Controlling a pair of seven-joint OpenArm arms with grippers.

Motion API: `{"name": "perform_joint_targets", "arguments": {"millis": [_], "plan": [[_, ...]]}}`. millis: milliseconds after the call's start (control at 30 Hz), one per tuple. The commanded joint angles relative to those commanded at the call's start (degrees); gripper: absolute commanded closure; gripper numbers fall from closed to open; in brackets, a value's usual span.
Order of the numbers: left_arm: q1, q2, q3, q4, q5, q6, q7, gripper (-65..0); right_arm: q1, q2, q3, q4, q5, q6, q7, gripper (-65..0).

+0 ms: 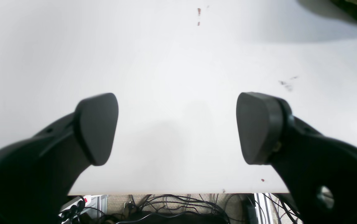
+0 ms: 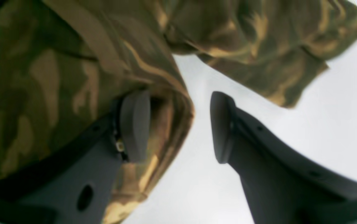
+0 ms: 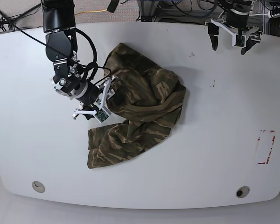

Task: Fold the T-shirt properly
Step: 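Lower the right gripper onto the camouflage shirt and pinch its edge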

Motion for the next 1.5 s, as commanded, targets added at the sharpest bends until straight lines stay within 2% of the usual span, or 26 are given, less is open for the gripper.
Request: {"name": "perform_joint_targets", "arguments": {"millis": [133, 267, 700, 767, 900, 967, 1000, 1067, 1200, 1267, 1500], "plan": [[0.0, -0.2, 0.0, -0.1, 0.0, 0.0, 0.0, -56.1, 2.2, -0.4, -2.3, -3.3, 0.0, -0.18, 0.2, -30.6], [0.0, -0.3, 0.0, -0.1, 0.0, 0.0, 0.0, -56.1, 4.2, -0.3, -5.1, -6.2, -0.1, -0.35, 2.8, -30.6], [-0.2, -0.4, 0.1, -0.1, 0.0, 0.0, 0.0, -56.1, 9.5, -0.5, -5.5, -12.4, -0.1, -0.35, 3.3, -29.6], [-0.7, -0.4, 0.1, -0.1, 0.0, 0.0, 0.0, -56.1, 9.6, -0.5, -5.5, -12.8, -0.1, -0.35, 3.6, -26.6], [-2.0, -0.4, 0.1, -0.1, 0.0, 0.0, 0.0, -56.1, 9.7, -0.6, -5.5, -14.1, -0.1, -0.35, 5.6, -14.1], [-2.0, -0.4, 0.1, -0.1, 0.0, 0.0, 0.0, -56.1, 9.7, -0.6, -5.5, -15.1, -0.1, -0.35, 5.6, -11.7], [-2.0, -0.4, 0.1, -0.1, 0.0, 0.0, 0.0, -56.1, 9.7, -0.6, -5.5, -15.5, -0.1, -0.35, 5.6, -12.2], [-2.1, -0.4, 0.1, -0.1, 0.0, 0.0, 0.0, -56.1, 9.7, -0.6, -5.5, -15.6, -0.1, -0.35, 5.7, -17.1], [-2.2, -0.4, 0.1, -0.1, 0.0, 0.0, 0.0, -56.1, 9.7, -0.6, -5.5, -15.6, -0.1, -0.35, 5.7, -34.2], [-2.2, -0.4, 0.1, -0.1, 0.0, 0.0, 0.0, -56.1, 9.7, -0.6, -5.5, -15.5, -0.1, -0.35, 5.7, -39.0], [-2.2, -0.4, 0.1, -0.1, 0.0, 0.0, 0.0, -56.1, 9.8, -0.7, -6.0, -15.4, -0.1, 0.09, 5.7, -40.0]]}}
